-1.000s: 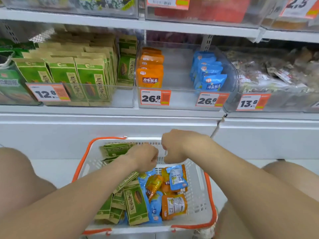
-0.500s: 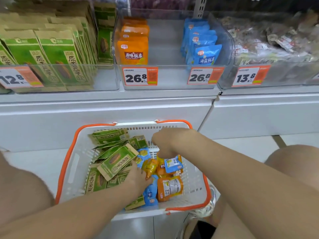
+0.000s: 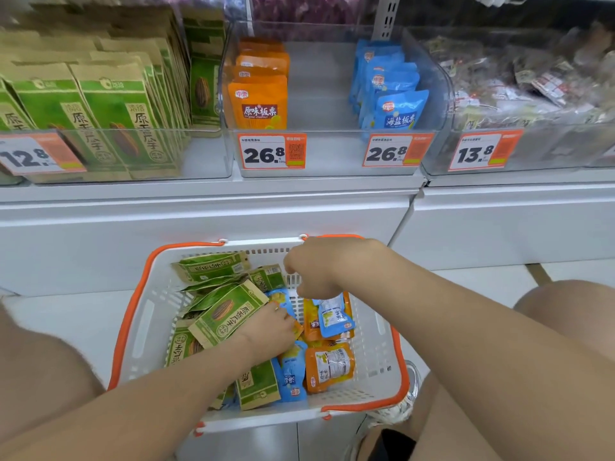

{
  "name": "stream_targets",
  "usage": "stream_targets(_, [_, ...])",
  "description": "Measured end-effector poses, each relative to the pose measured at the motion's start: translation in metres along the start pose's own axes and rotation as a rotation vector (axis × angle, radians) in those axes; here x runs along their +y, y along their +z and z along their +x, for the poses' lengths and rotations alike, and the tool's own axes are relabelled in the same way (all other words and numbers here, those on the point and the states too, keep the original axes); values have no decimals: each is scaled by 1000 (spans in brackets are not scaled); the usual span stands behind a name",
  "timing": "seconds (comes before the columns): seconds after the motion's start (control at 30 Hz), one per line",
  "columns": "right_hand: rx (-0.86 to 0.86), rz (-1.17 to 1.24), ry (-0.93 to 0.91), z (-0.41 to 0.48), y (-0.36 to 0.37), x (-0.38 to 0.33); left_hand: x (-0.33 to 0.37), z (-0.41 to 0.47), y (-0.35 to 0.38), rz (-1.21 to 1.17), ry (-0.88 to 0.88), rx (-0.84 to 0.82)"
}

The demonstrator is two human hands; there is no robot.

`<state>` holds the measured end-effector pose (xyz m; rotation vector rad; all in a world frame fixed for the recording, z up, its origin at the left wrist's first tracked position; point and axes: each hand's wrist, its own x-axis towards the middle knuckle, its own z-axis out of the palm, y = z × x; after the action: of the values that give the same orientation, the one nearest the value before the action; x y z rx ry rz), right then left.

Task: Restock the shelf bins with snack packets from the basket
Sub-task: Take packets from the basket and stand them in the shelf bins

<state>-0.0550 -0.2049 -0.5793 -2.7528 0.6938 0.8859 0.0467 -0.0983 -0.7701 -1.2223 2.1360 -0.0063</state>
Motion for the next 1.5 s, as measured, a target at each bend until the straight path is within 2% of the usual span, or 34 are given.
stream_targets(0.1, [-2, 5, 38, -3, -5, 5, -18, -3, -9, -207, -95, 108])
stream_targets(0.13, [-3, 3, 54, -4, -6, 7, -24, -4, -13, -348, -158, 157])
stream_targets(0.23, [-15, -2, 94, -8, -9, 14, -41, -7, -22, -968, -350, 310])
stream_targets(0.3, [-7, 8, 116, -11, -14, 19, -54, -11, -31, -1251, -392, 422])
stream_targets(0.43, [83, 97, 178, -22, -32, 34, -70, -20, -58, -1609, -457, 704])
stream_targets(0.57, [261, 297, 219, -36, -53, 42, -80, -30, -95, -1790, -498, 993])
stream_targets(0.7, [504, 626, 188, -42, -70, 36, -96, -48, -132, -1787, -583, 1265])
stream_targets(0.9, [989, 682, 105, -51, -96, 38, -131, -84, -161, -1403, -753, 1521])
stream_targets(1.0, [1244, 689, -22, -57, -112, 42, -150, -95, -163, -1090, -840, 1518])
stream_targets(1.1, [1399, 635, -61, -50, -122, 47, -163, -99, -161, -971, -871, 1371])
stream_targets(1.2, [1366, 557, 4, -29, -123, 52, -165, -100, -161, -993, -870, 1261])
stream_targets(1.5, [1023, 566, -1, 31, -123, 51, -174, -108, -159, -849, -945, 1184])
